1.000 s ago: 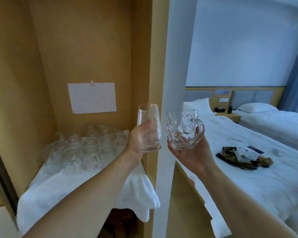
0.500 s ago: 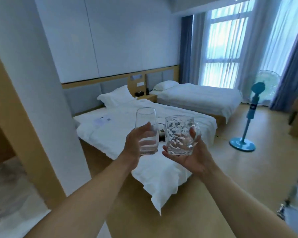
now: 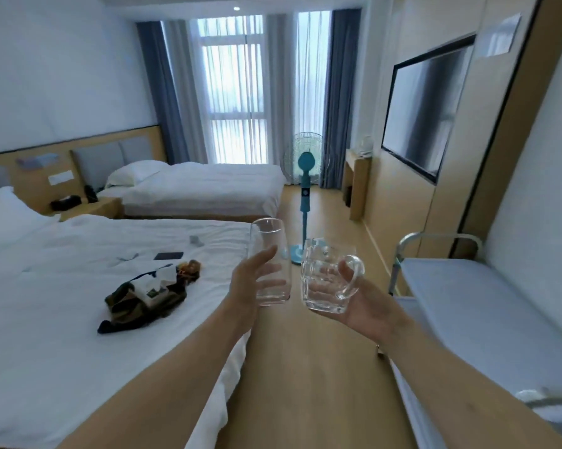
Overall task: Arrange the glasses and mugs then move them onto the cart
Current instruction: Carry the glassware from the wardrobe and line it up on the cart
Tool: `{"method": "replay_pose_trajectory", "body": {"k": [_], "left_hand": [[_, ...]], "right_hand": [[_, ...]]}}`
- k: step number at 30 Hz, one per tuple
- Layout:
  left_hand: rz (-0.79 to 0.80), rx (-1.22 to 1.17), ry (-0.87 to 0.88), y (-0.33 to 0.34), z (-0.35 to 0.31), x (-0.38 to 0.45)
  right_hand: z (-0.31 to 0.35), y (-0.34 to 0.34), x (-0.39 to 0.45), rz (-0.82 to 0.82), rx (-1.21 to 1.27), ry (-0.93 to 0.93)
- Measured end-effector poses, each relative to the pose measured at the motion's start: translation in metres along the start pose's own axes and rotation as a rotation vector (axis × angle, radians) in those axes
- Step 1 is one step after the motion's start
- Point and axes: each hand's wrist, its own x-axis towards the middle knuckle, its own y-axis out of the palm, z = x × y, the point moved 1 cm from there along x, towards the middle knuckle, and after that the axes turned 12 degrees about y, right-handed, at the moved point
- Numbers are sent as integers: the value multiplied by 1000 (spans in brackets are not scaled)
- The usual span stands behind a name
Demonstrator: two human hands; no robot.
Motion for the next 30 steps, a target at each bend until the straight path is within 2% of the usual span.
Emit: {"method": "replay_pose_trajectory", "body": {"k": [5,9,15,24,30], "left_hand": [[146,44,-48,26,28,65],[190,37,-115,48,49,110],[229,52,-103,84,72,190],[243,100,-98,158,85,337],[316,98,-132,221,102,409]], "right_hand": [[21,-45,21,-137,87,-52],[38,-90,44,-230,137,-79],[81,-145,95,-256,177,-130],[183,-238,179,-212,170,-174],[235,-298,198,-229,205,-225]]}}
